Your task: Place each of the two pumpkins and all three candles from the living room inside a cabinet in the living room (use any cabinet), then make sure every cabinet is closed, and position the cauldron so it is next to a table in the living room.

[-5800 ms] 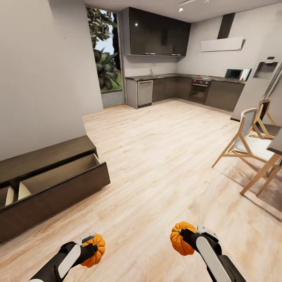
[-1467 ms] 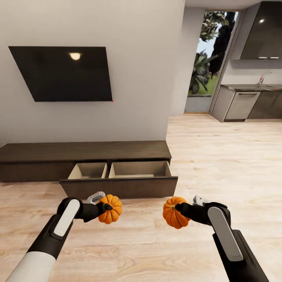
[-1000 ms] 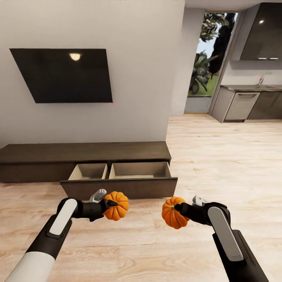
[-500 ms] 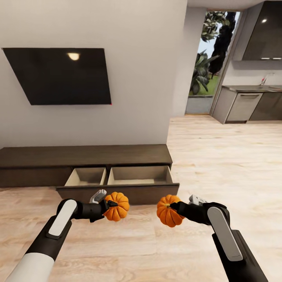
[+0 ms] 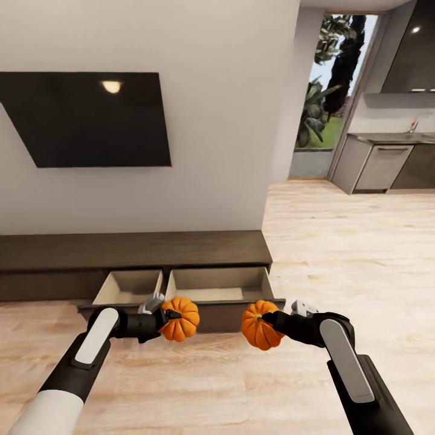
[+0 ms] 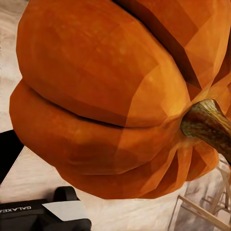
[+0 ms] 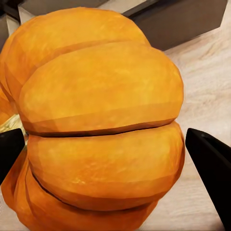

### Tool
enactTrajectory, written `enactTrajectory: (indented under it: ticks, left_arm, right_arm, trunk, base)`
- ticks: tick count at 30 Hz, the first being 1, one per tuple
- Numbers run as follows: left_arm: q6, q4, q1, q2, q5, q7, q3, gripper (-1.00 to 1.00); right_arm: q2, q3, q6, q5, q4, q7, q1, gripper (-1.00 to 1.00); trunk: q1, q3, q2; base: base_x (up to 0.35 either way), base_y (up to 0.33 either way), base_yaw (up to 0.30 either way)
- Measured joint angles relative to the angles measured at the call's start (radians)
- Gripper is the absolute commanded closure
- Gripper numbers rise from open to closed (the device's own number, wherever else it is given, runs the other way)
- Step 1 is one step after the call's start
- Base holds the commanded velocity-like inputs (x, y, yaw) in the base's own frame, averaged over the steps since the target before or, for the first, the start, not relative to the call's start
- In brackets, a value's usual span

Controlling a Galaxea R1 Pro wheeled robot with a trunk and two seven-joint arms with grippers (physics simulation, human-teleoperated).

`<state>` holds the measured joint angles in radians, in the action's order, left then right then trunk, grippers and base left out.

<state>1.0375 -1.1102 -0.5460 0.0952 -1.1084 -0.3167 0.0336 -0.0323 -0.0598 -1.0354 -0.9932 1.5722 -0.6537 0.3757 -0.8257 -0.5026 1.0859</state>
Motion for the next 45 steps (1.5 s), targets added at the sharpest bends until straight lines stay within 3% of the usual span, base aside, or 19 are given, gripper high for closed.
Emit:
enactTrajectory:
  ticks: [12,41,43,45]
  left_arm:
    - [0.001,0.002,0.0,0.0,0.001,-0.001,-0.027,1.0]
    - [-0.003,0.005,0.0,-0.002,0.003,-0.004,-0.026,1.0]
    - [-0.004,0.009,0.0,-0.004,0.009,-0.008,-0.023,1.0]
    - [-0.007,0.016,0.0,-0.008,0.009,-0.012,-0.017,1.0]
  right_arm:
    - [0.0,0.0,-0.001,-0.001,0.0,0.001,0.0,1.0]
    - [0.002,-0.011,0.001,0.0,0.0,0.0,0.0,1.0]
    - [0.016,-0.02,0.012,0.004,-0.015,-0.002,0.002,1.0]
    - [0.061,-0.028,0.035,0.011,-0.088,-0.007,0.042,1.0]
  trunk:
    - [0.0,0.0,0.0]
    - [0.0,0.0,0.0]
    - [0.0,0.0,0.0]
    - [0.0,0.0,0.0]
  base:
    - [0.327,0.096,0.0]
    - [0.285,-0.009,0.0]
    - [0.247,-0.087,0.0]
    - [0.245,-0.101,0.0]
